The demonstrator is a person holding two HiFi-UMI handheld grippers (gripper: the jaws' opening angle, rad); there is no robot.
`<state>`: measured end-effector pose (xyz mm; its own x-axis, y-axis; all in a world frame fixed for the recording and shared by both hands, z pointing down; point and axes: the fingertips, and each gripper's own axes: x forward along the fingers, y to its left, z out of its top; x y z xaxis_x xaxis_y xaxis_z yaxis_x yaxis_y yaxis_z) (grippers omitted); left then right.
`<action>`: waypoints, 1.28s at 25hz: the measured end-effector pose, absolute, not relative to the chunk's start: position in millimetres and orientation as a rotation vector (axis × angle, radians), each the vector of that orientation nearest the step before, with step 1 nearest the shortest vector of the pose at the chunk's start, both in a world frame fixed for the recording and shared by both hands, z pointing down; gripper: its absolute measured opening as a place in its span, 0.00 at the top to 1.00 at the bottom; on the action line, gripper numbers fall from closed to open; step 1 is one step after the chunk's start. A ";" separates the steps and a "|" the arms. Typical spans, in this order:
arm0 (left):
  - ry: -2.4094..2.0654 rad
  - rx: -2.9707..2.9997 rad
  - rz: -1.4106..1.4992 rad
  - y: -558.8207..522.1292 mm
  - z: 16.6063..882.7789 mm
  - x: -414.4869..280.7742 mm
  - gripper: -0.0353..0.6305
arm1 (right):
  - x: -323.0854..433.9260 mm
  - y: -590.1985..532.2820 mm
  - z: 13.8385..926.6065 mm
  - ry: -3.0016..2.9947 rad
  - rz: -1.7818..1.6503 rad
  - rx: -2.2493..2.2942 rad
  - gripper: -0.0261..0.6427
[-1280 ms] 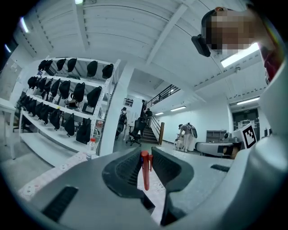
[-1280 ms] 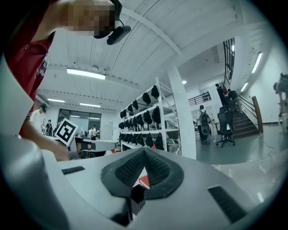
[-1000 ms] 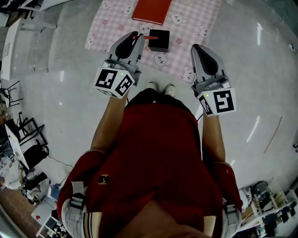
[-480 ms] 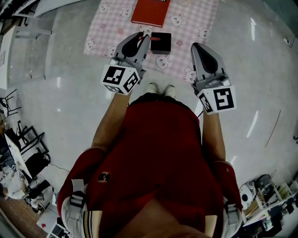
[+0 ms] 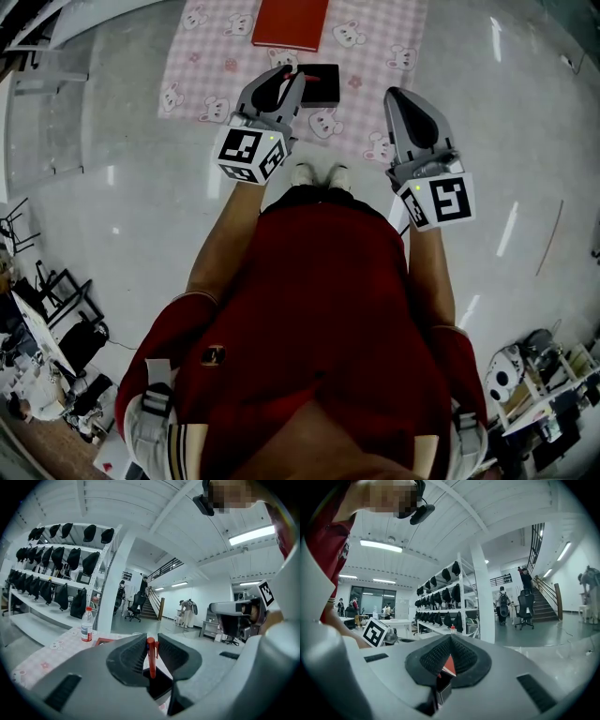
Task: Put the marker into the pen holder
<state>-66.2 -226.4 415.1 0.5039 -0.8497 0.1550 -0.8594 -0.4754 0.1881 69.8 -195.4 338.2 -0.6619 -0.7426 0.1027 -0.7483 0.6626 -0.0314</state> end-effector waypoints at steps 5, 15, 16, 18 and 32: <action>-1.432 2.500 0.092 -233.0 432.7 -62.6 0.83 | 71.4 -198.6 346.0 -2.762 0.127 1.260 0.96; -1.414 2.487 0.185 -246.4 465.7 -58.8 0.83 | 72.7 -207.4 354.5 -2.728 0.153 1.271 0.96; -1.411 2.485 0.192 -247.2 468.5 -59.0 0.83 | 72.1 -208.2 355.4 -2.726 0.155 1.271 0.96; -1.405 2.482 0.204 -248.1 473.9 -59.0 0.83 | 71.6 -209.1 357.7 -2.721 0.160 1.273 0.96; -1.382 2.479 0.305 -254.1 504.9 -52.3 0.83 | 76.0 -218.1 364.4 -2.688 0.180 1.306 0.96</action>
